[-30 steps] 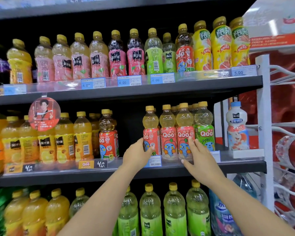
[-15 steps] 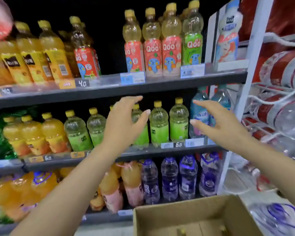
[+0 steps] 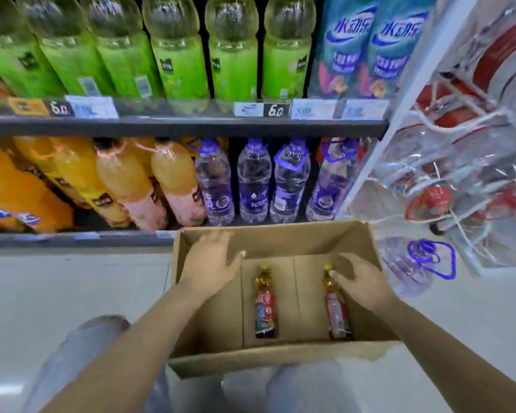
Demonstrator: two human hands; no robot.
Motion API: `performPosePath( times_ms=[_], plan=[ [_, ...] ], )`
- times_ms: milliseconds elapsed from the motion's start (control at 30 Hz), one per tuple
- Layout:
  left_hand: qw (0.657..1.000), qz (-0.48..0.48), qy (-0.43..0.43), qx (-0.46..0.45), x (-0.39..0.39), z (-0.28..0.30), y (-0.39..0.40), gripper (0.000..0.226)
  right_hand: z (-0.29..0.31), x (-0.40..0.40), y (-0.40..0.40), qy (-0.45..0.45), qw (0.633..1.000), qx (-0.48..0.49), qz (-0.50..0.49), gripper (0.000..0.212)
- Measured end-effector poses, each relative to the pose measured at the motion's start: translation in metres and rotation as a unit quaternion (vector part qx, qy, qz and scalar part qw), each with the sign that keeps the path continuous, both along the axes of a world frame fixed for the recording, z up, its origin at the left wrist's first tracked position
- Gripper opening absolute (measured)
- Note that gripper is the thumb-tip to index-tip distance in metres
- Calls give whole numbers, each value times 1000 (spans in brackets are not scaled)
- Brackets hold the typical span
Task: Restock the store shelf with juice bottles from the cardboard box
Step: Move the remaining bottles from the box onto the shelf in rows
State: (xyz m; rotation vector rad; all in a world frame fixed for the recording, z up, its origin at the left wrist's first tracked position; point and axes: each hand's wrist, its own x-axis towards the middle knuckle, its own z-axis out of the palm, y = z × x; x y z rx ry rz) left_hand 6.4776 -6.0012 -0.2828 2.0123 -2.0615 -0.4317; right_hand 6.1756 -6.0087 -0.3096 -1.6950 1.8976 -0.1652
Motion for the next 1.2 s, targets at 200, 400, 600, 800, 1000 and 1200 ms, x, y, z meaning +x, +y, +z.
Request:
performPosePath(
  times_ms=[200,400,600,800,1000,1200],
  plan=[
    [984,55,31,165,-29,-86,1,55,-80,-19,-10,0,989,144,-47,36],
    [951,112,42,285,-60,-153,-2,55,-147,-30,-21,-6,969,224,-108,36],
    [920,135,58,364,-93,-208,2,48,-200,-21,-23,29,957,252,-143,55],
    [888,172,67,421,-100,-244,-8,67,-219,-18,-30,142,957,241,-72,64],
    [864,234,144,422,-104,-264,-15,71,-226,-22,-27,181,958,218,-34,69],
    [875,217,129,414,-100,-256,-11,65,-224,-21,-25,189,958,209,-42,65]
  ],
)
